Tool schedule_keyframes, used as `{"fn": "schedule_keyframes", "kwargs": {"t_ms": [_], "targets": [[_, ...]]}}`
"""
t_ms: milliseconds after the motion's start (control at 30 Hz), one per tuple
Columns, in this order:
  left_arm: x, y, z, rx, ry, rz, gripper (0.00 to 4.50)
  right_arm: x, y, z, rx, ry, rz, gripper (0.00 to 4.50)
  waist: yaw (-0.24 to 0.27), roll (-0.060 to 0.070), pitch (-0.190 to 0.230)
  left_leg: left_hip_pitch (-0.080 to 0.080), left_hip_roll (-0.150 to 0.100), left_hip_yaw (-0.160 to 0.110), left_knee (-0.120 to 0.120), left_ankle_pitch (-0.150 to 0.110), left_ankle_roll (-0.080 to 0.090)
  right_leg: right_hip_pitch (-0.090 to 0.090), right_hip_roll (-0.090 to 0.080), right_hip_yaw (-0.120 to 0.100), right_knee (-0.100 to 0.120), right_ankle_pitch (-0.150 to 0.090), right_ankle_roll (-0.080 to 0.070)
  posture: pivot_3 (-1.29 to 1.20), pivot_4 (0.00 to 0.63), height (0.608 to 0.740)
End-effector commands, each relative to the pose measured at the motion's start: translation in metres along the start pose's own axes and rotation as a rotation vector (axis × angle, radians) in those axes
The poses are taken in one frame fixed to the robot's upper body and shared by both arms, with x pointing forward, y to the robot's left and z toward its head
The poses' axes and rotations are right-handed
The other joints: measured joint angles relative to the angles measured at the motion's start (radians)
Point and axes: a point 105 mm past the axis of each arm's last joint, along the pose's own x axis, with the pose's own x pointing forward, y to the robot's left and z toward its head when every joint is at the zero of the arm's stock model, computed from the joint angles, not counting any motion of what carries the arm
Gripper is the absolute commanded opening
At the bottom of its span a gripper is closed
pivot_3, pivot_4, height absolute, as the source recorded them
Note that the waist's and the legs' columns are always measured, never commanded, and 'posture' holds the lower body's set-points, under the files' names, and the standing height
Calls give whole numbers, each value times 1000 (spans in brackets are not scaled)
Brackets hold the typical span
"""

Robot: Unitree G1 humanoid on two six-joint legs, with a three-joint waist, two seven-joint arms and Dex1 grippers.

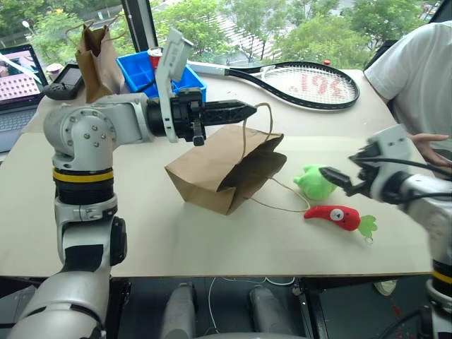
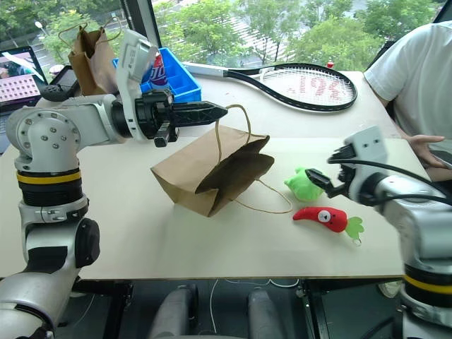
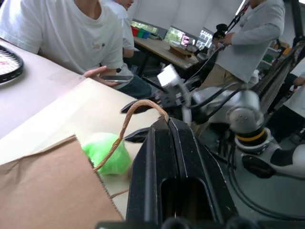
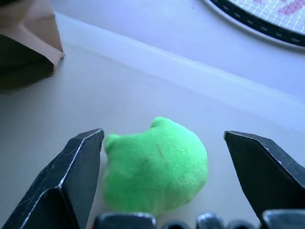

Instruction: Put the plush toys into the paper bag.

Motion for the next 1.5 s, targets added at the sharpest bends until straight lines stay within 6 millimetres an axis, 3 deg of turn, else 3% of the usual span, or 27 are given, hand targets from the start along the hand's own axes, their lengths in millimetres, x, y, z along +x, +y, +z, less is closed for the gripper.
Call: {"fn": "schedule_keyframes", "kwargs": {"t_ms": [33,67,133,167,267,400,533,633,767,1033,1167,1267,1367,1500], "targets": [[-3,-10,14,24,-41,-4,0,18,-6,-21,-26,52,-31,4468,0,1,1,-1,0,0,0,0,0,-1,0,0,0,0,0,0,150,740],[-3,-10,15,19,-45,-2,0,20,-5,-25,-19,62,-29,4468,0,1,1,-1,-1,0,0,0,0,-1,0,0,0,0,0,0,150,740],[-4,-11,18,1,-59,-1,0,22,-5,-41,-24,107,-23,3929,0,1,1,-1,-1,0,0,0,0,0,-1,0,0,0,1,0,150,740],[-4,-11,18,-8,-65,-1,0,22,-5,-45,-30,119,-22,3895,0,1,1,-1,-1,0,0,0,0,0,-1,0,0,0,1,0,150,740],[-3,-13,18,-37,-73,-5,0,12,-10,-33,-64,62,-30,2765,5,1,1,0,-1,0,1,0,0,2,-1,0,0,0,1,0,150,740],[2,-18,12,-66,-62,-27,0,-19,-10,24,-174,-136,12,1431,7,1,1,0,-2,0,1,0,0,2,-2,0,0,0,2,0,150,740],[4,-19,11,-75,-59,-33,0,-52,17,68,-336,-238,162,69,1,2,1,-1,-2,0,0,0,0,1,-2,0,0,-1,2,0,150,740],[5,-18,12,-70,-56,-28,0,-68,49,81,-452,-247,302,13,-3,2,1,1,-2,-1,-2,0,0,1,-1,0,0,-1,2,0,150,740],[5,-18,14,-55,-54,-21,0,-74,89,78,-475,-224,486,13,-1,2,1,1,-2,-1,-1,0,0,2,-2,0,-1,-1,2,0,150,740],[7,-18,14,-59,-65,-27,0,-39,126,80,-552,-209,549,13,0,2,1,-1,-2,-1,-1,0,0,0,-2,0,-1,-1,2,0,150,740],[9,-20,14,-64,-74,-44,0,-9,140,66,-627,-125,582,13,1,2,1,-2,-2,-1,-1,0,0,-1,-2,0,-2,-1,2,0,150,740],[12,-21,14,-64,-80,-48,0,3,154,60,-667,-107,635,13,2,1,1,-2,-2,-1,-1,0,0,-1,-2,0,-2,-1,2,0,150,740],[12,-23,14,-64,-87,-52,0,6,177,59,-607,-152,736,13,2,1,1,-2,-2,-1,-1,0,0,-1,-2,0,-2,-1,2,0,150,740],[9,-22,14,-60,-96,-35,0,26,174,61,-510,-200,600,13,2,1,1,-2,-2,-1,-1,0,0,-1,-2,-1,-2,0,2,0,150,740]]}}
